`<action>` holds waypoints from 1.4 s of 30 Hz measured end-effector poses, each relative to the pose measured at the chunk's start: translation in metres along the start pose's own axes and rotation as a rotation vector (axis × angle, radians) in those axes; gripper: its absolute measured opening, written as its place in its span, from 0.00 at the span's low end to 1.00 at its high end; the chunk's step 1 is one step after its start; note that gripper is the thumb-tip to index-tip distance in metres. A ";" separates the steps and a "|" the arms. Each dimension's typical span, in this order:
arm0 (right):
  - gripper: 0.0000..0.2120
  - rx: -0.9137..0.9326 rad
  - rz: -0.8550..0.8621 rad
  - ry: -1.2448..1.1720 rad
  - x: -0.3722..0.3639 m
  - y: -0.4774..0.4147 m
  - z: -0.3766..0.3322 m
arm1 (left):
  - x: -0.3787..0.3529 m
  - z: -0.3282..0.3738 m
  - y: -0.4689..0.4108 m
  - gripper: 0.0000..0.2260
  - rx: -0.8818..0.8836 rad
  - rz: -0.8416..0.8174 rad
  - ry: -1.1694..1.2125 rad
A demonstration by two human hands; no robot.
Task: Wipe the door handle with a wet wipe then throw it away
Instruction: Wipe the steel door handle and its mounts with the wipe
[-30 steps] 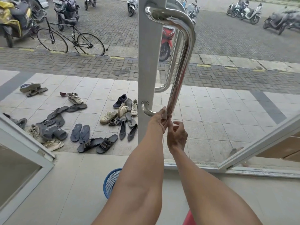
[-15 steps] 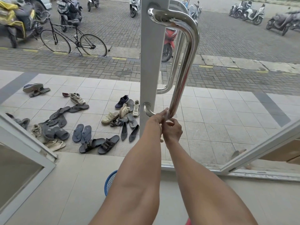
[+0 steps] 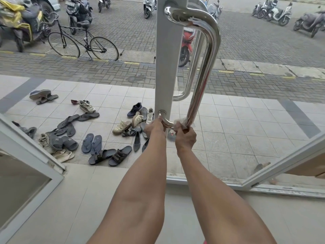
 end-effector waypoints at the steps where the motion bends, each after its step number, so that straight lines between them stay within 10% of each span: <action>1: 0.18 0.008 0.013 0.006 0.000 0.000 0.000 | 0.000 0.001 -0.003 0.13 -0.005 0.004 -0.012; 12: 0.13 0.088 0.207 0.055 0.003 0.007 -0.019 | -0.001 0.014 -0.004 0.27 -0.028 0.030 -0.180; 42: 0.10 0.316 0.258 0.153 0.018 0.008 -0.036 | -0.007 0.024 0.036 0.16 -0.121 0.083 -0.465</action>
Point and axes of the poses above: each hand's wrist, its own y-axis away from the middle knuckle, its own x-axis out of the back of the hand, z = x × y, the point moved 1 cm from there along -y, towards the middle knuckle, and after that the axes turned 4 degrees about y, right-handed, at the moved point
